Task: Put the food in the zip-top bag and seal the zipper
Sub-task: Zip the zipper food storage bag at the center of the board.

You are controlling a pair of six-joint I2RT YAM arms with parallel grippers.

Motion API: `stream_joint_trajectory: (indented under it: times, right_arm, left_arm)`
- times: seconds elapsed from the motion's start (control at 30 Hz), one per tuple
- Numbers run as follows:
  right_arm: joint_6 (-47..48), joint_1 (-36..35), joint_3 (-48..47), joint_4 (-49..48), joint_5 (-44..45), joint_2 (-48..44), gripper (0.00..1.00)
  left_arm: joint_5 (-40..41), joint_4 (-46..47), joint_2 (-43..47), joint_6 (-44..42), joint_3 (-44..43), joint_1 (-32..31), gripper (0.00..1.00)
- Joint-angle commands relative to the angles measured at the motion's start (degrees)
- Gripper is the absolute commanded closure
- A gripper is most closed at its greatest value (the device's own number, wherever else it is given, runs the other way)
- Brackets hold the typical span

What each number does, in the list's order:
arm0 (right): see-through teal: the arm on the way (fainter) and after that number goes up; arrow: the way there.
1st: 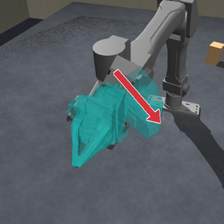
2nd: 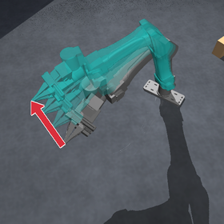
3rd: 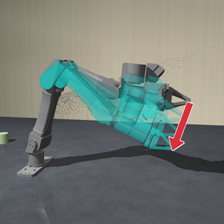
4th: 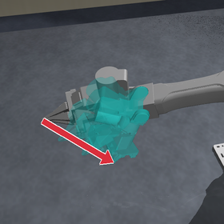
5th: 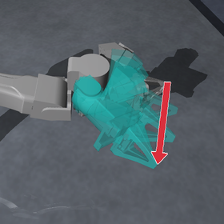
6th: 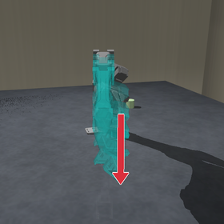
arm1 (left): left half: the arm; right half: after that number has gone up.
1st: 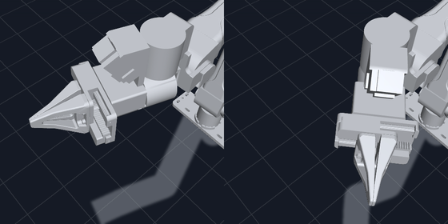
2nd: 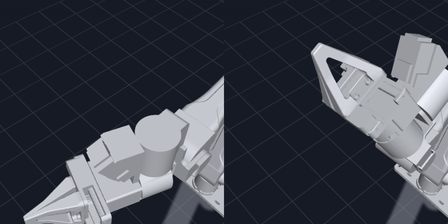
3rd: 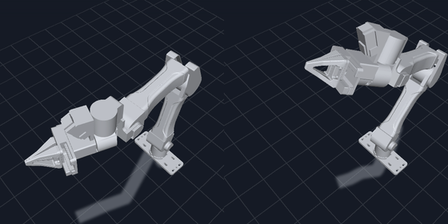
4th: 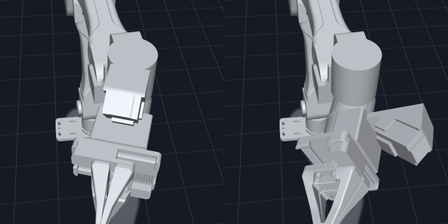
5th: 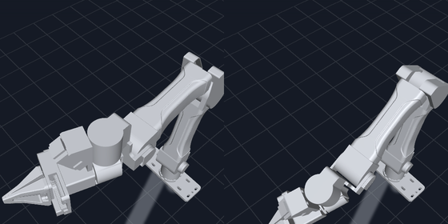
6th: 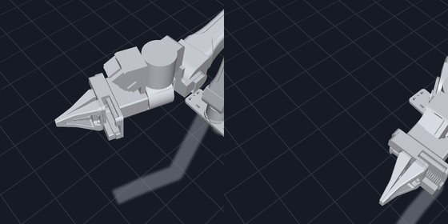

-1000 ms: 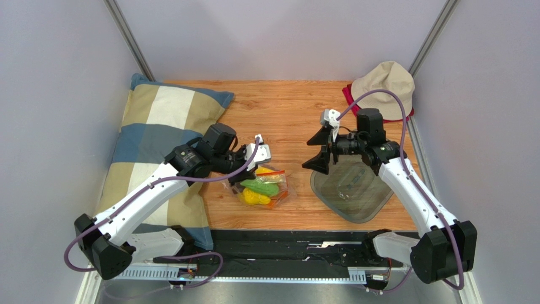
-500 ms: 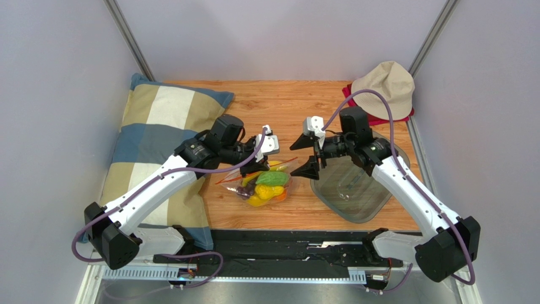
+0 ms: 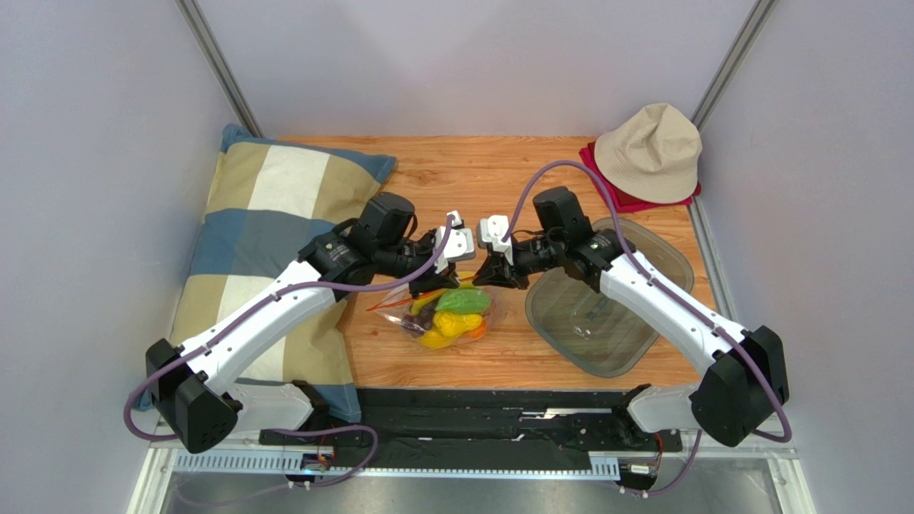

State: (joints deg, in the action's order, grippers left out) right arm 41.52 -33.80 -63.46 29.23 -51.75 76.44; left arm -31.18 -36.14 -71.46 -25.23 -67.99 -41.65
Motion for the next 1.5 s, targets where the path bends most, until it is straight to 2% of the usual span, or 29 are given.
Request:
stream_joint_trajectory:
  times: [0.0,0.3,0.7,1.0,1.23,1.47]
  right_arm:
    - [1.55,-0.56,-3.07,-2.43,3.84,0.72,1.00]
    - [1.29,1.72,-1.31,-2.43,5.69,-1.47,1.00]
    - [1.28,4.97,-0.52,-1.81,6.22,-1.91,1.00]
    - [1.20,6.38,-0.08,-1.11,7.01,-2.44,1.00]
    - [-1.17,6.20,-0.87,-2.16,5.08,-1.39,1.00]
    - [-6.62,6.20,-7.28,-8.49,9.29,4.49,1.00]
  left_arm:
    - [-0.91,2.66,2.11,-1.57,-1.36,-0.36,0.98]
    - [4.10,-2.70,7.73,-3.24,4.26,0.95,0.97]
    - [8.85,-16.84,17.58,-7.28,8.30,8.07,0.96]
    - [14.12,-22.65,25.75,-8.69,13.66,11.24,0.96]
    - [13.95,-19.32,25.68,-4.22,12.53,11.24,0.94]
    - [19.21,-8.87,17.08,-1.74,8.93,13.24,1.00]
